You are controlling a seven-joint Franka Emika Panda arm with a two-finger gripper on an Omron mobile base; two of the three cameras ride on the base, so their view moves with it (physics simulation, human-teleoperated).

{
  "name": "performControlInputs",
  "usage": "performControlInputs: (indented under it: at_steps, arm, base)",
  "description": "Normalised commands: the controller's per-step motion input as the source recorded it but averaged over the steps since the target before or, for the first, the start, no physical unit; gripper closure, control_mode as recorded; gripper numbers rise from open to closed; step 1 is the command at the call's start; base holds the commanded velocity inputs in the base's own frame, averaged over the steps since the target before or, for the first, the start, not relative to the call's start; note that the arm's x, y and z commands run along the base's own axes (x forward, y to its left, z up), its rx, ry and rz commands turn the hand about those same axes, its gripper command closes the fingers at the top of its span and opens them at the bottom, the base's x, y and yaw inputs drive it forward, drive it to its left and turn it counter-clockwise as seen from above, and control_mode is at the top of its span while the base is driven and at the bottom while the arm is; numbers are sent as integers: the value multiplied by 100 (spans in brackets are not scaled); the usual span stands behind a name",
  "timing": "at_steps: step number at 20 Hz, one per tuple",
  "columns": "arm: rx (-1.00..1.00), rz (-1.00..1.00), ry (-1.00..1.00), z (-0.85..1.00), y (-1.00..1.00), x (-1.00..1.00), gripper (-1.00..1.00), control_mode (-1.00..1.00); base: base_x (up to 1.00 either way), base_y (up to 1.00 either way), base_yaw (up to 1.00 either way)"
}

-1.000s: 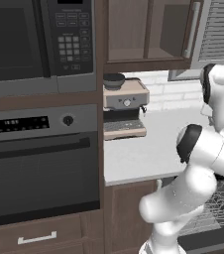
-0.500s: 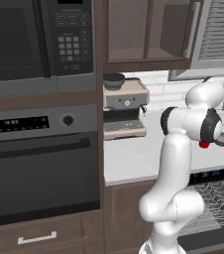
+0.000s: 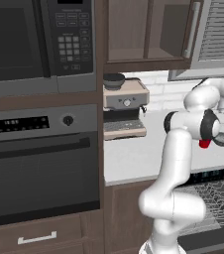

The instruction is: Pick up the cup and bowl from the counter, place them in the dishwasher, and close the dishwasher door.

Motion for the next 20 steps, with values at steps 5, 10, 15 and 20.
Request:
performControlInputs:
  at_steps: [5, 10, 15, 20]
  arm:
    - [0, 3, -20, -1, -1, -6, -100, -100]
    - [-2, 11, -32, -3, 16, -34, -100, -100]
    - [-13, 23, -23, -47, 58, 0, -100, -100]
    - [-24, 24, -39, -37, 36, 31, -100, -100]
  base:
    - [0, 0, 0]
    - [0, 0, 0]
    - [0, 0, 0]
    - [0, 0, 0]
